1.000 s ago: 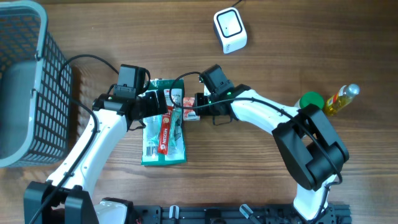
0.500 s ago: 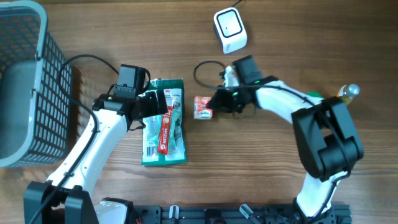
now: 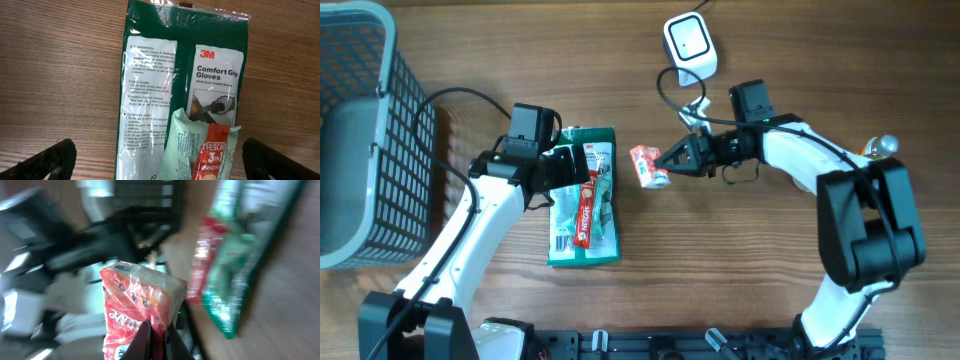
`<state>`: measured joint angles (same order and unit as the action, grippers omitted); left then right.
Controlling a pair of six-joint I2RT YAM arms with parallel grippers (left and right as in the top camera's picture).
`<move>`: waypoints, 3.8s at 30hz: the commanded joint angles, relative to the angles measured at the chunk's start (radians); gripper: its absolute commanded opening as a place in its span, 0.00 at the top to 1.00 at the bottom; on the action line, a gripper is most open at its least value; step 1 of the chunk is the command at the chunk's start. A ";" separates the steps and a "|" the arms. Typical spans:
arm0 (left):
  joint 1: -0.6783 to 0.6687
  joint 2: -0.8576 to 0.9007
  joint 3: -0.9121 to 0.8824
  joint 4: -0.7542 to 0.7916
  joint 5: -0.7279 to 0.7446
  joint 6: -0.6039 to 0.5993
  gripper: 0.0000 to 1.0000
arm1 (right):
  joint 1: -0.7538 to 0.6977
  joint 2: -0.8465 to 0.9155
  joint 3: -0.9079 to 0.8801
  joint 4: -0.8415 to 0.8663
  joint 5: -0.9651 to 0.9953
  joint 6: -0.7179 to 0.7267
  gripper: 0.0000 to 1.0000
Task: Scan the item barcode
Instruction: 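Grasp the tissue pack and pull it rightward with the right gripper, then lift the tissue pack up to the white scanner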
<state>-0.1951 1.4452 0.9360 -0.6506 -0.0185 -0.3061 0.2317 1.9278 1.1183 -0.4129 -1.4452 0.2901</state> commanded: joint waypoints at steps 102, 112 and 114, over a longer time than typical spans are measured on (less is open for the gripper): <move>0.002 -0.016 0.015 0.000 -0.009 -0.013 0.00 | 0.266 0.290 0.543 0.549 2.171 -1.013 0.96; 0.002 -0.016 0.015 0.000 -0.009 -0.013 0.00 | 0.234 0.352 0.543 0.583 2.157 -0.994 0.96; 0.002 -0.016 0.015 0.000 -0.009 -0.013 0.00 | 0.234 0.361 0.542 0.584 2.151 -0.993 0.96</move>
<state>-0.1951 1.4452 0.9360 -0.6506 -0.0185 -0.3061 0.4591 2.2612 1.6558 0.1627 0.6975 -0.6979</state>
